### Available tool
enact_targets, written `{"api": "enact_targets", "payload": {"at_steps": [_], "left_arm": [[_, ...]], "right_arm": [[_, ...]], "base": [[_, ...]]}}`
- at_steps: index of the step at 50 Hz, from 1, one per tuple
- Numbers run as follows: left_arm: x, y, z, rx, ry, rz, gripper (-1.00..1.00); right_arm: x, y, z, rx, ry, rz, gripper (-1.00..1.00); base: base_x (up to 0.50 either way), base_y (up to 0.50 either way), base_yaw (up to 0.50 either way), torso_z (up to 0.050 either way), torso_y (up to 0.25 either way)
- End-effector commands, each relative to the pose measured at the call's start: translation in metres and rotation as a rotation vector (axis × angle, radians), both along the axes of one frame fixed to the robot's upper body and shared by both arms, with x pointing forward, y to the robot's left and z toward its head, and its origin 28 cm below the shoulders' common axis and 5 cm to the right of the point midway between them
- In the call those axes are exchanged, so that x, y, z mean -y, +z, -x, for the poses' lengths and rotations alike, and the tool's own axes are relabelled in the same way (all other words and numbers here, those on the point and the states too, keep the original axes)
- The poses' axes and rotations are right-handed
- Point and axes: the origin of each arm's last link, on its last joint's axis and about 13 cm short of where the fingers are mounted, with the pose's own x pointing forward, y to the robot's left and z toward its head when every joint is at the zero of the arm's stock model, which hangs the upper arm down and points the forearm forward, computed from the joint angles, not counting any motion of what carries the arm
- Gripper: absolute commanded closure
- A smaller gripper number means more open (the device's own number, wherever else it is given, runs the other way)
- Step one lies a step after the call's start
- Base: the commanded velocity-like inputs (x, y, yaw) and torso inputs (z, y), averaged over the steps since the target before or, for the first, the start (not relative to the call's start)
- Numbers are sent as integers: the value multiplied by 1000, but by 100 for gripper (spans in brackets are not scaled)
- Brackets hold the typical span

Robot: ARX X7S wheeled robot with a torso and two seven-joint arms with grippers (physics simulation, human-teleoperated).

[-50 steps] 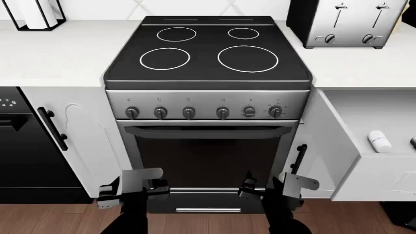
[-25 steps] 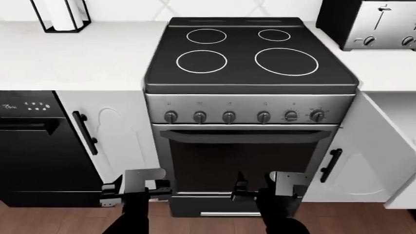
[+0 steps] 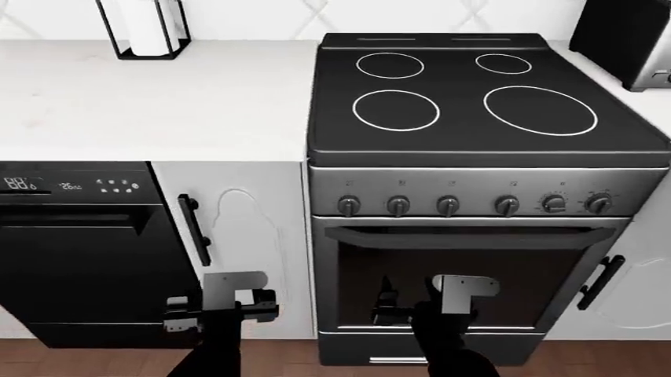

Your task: Pick and place the shaker into the drawer. Then close the cabinet.

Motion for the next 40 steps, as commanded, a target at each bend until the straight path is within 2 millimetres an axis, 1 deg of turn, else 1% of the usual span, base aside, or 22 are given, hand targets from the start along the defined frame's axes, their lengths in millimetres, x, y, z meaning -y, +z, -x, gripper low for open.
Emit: {"api": "enact_targets", "payload": {"at_steps": [1,7,13,28,30,33,40], "left_arm": [[0,-1,0,-1,-3,2,-100],[1,-1,1,0,-4,0,-100],[1,5,2,1,-5,0,-100],[1,0,1,2,-15,-5,-100],[2,0,2,4,-30,-7,-100],[3,2,1,14,-42,-7,-100],[3,-1,2,12,-55,-26,-100]], "right_arm": [[0,1,0,0,-7,-4,-100],[0,1,0,0,-11,-10,-100],[1,0,0,-2,-14,-12,-100],[2,-1,0,-4,-28,-29,-100],[3,-2,0,-18,-59,-40,-100],[4,-3,0,-30,-76,-51,-100],[4,-4,0,-40,-78,-45,-100]], "base": [[14,500,0,0,0],[10,500,0,0,0],[12,500,0,0,0],[12,500,0,0,0],[6,500,0,0,0],[0,0,0,0,0],[0,0,0,0,0]]}}
